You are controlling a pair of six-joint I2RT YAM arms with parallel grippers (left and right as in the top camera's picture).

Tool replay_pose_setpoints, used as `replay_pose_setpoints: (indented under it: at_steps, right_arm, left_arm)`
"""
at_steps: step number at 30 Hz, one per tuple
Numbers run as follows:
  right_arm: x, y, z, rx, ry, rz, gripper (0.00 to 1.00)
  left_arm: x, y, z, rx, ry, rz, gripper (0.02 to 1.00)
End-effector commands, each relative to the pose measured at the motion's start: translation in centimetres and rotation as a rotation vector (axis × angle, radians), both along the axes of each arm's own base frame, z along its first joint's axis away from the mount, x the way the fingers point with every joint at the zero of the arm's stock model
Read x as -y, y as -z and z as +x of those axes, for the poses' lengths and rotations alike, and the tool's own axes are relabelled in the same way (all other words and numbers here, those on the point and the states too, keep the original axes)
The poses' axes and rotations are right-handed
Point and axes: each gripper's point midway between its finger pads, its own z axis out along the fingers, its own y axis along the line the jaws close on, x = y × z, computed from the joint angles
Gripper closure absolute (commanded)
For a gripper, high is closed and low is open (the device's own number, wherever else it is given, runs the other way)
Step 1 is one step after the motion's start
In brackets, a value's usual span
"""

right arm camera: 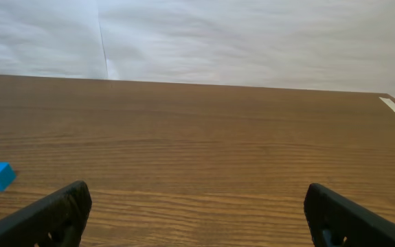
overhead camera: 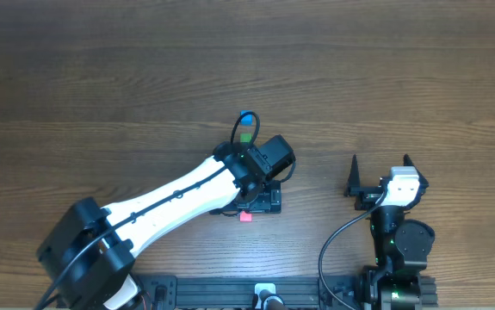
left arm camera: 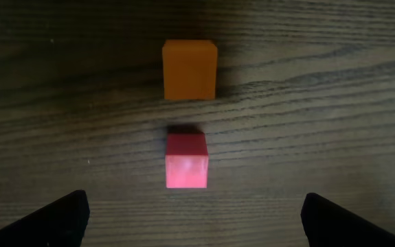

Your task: Stack Cubes

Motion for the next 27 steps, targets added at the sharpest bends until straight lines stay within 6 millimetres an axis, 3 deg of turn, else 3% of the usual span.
replay_pose_setpoints:
  at_steps: [1, 9, 20, 27]
  right_arm:
    - [0.2, 0.1, 0.0, 0.002, 0.011, 0.005, 0.007]
    - [0.2, 0.1, 0.0, 0.002, 0.011, 0.006, 0.007]
    - [0.2, 0.1, 0.0, 0.002, 0.011, 0.006, 0.007]
    - [0.2, 0.1, 0.0, 0.002, 0.011, 0.006, 0.007]
  left_arm:
    - [0.1, 0.9, -0.8, -0.031, -0.036, 0.019, 0.018]
    - [-0.5, 3.3, -2.1, -0.05, -0.039, 0.028, 0.018]
    - [-0.6, 4.8, -1.9, -0.045, -0.013, 0.037, 0.027]
    - [-0.8, 6.1, -1.7, -0.047, 0.008, 0.065, 0.174]
